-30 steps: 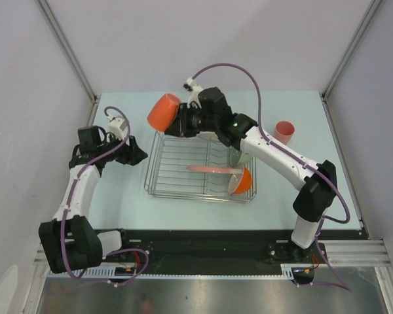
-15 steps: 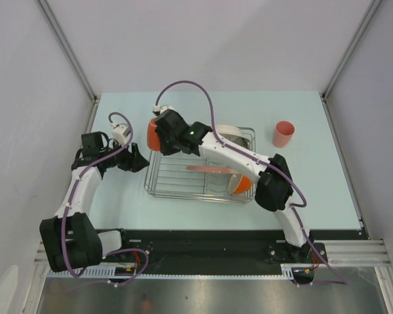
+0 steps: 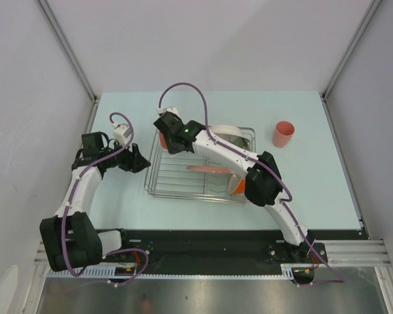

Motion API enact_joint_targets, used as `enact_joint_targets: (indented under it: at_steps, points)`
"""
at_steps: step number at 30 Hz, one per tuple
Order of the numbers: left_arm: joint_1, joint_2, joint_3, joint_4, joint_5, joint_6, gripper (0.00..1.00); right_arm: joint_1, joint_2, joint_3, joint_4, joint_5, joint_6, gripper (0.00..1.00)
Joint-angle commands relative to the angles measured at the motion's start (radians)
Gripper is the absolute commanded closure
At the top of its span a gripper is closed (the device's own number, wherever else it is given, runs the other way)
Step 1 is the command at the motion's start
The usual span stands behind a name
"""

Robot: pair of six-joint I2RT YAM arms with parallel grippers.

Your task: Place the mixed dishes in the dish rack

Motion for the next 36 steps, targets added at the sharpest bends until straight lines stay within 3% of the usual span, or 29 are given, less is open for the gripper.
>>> enact_joint_targets:
  at_steps: [1, 30, 36]
  points:
    - [0.008, -0.009, -0.002, 0.025, 0.051, 0.017, 0.32, -0.011, 0.026, 0.085, 0.059, 0.045, -0.022, 1.0]
    - [0.008, -0.005, 0.013, 0.015, 0.074, 0.03, 0.33, -0.017, 0.109, -0.084, 0.227, 0.076, -0.058, 1.0]
    - [0.008, -0.015, 0.022, 0.003, 0.066, 0.043, 0.33, -0.007, 0.081, -0.162, 0.225, 0.08, -0.057, 0.7]
